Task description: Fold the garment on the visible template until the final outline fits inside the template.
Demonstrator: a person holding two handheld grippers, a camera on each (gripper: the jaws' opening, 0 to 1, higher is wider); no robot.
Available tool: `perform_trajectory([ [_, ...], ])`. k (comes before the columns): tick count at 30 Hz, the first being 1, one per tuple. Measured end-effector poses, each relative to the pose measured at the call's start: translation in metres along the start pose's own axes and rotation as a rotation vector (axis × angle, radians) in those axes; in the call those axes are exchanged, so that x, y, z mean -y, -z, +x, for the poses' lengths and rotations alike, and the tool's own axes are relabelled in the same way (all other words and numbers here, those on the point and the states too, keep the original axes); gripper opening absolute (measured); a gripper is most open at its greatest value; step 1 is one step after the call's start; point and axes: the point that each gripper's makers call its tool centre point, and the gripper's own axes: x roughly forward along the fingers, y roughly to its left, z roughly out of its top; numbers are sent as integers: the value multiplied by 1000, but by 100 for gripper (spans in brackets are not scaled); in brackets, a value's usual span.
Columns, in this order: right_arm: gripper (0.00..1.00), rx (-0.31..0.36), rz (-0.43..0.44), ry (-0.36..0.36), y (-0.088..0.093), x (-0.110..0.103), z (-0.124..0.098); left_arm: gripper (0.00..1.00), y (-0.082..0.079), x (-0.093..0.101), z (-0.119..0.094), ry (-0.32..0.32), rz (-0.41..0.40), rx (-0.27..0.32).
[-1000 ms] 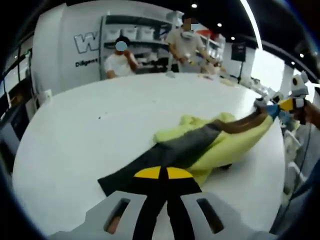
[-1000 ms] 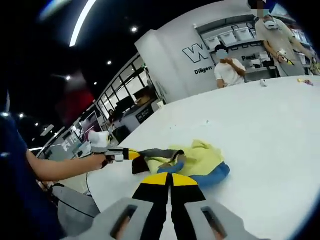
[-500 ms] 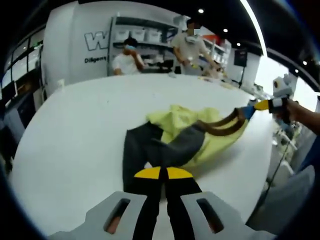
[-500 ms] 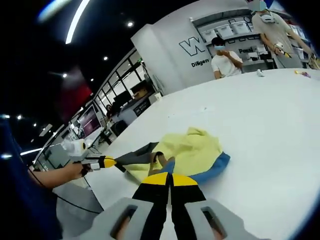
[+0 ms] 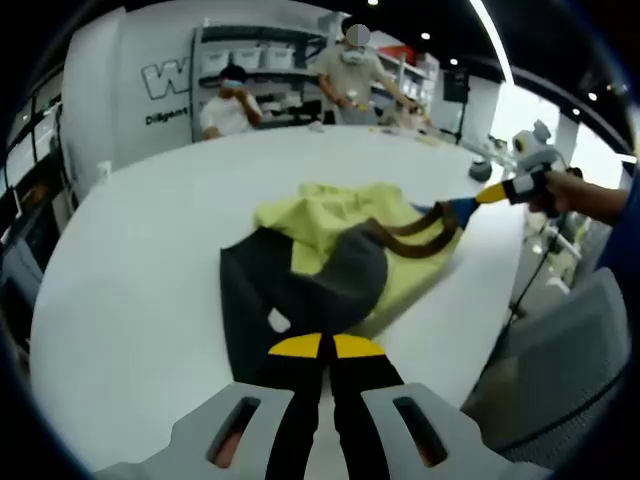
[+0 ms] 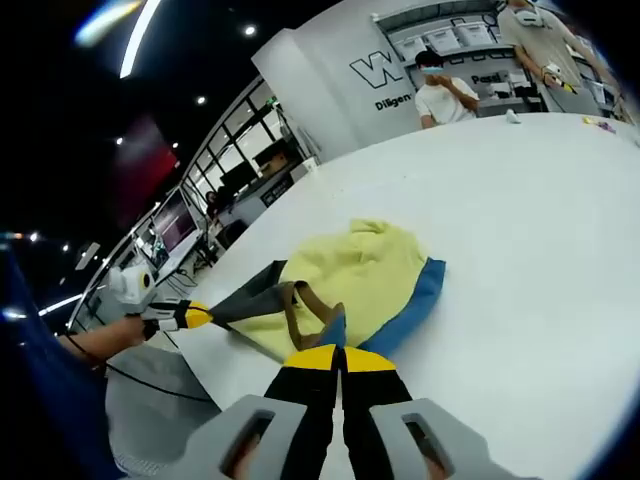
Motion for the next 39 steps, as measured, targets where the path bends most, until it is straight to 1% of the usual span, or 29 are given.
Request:
perform_trajectory([
  [1,0,-5,1,1,3,0,-1,0,3,3,0,9,19,-9],
  [4,0,-26,-8,18,13,2,-3,0,10,10,0,47,26,-30],
  [5,0,-26,-14,32,17,4,-3,0,13,13,0,60,36,-38],
  [6,0,-26,-13,31,18,4,-4,1,16,13,1,67,43,-43],
  [7,0,-22,-7,28,21,4,-5,4,20,15,1,76,63,-52],
  [8,0,-7,9,33,21,6,-7,10,19,20,-1,84,65,-50],
  [9,0,-4,11,35,22,7,-7,19,19,22,-2,90,62,-50],
  [10,0,0,15,47,23,10,-7,24,18,23,-2,95,60,-50],
  [11,0,3,16,53,23,9,-9,25,17,26,-4,104,62,-46],
  [13,0,11,21,56,23,11,-10,20,14,28,-7,110,63,-35],
  [14,0,15,22,55,23,10,-10,18,12,25,-6,105,60,-27],
  [16,0,23,15,54,22,7,-10,22,4,15,-6,79,45,-3],
  [17,0,26,12,55,21,7,-11,24,2,13,-6,75,43,2],
  [18,0,30,9,58,20,6,-12,24,-7,6,-5,57,41,20],
  [22,0,59,12,62,18,4,-16,22,-19,-14,4,45,84,17],
  [25,0,84,16,59,16,5,-21,22,-33,-20,11,64,99,23],
  [27,0,87,25,70,19,8,-26,22,-37,-20,17,92,123,6],
  [28,0,94,29,79,20,11,-29,23,-36,-25,23,109,148,-16],
  [29,0,98,36,85,21,13,-31,24,-36,-26,26,116,153,-31],
  [31,0,103,56,96,23,17,-36,23,-37,-23,33,155,183,-57],
  [32,0,110,65,106,25,18,-39,22,-34,-18,35,200,182,-89],
  [33,0,111,67,108,25,18,-40,22,-33,-17,36,212,182,-96],
  [34,0,120,74,116,26,19,-43,21,-30,-12,38,252,185,-122],
  [35,0,131,84,120,25,20,-45,21,-28,-11,41,266,206,-139],
  [36,2,137,91,123,25,21,-46,21,-27,-11,43,268,209,-148],
  [37,3,140,98,129,26,22,-47,22,-23,-14,46,273,202,-164],
  [38,3,143,98,131,26,22,-47,21,-22,-14,47,283,205,-166],
  [39,2,145,98,133,26,21,-47,21,-21,-11,47,301,201,-172],
])
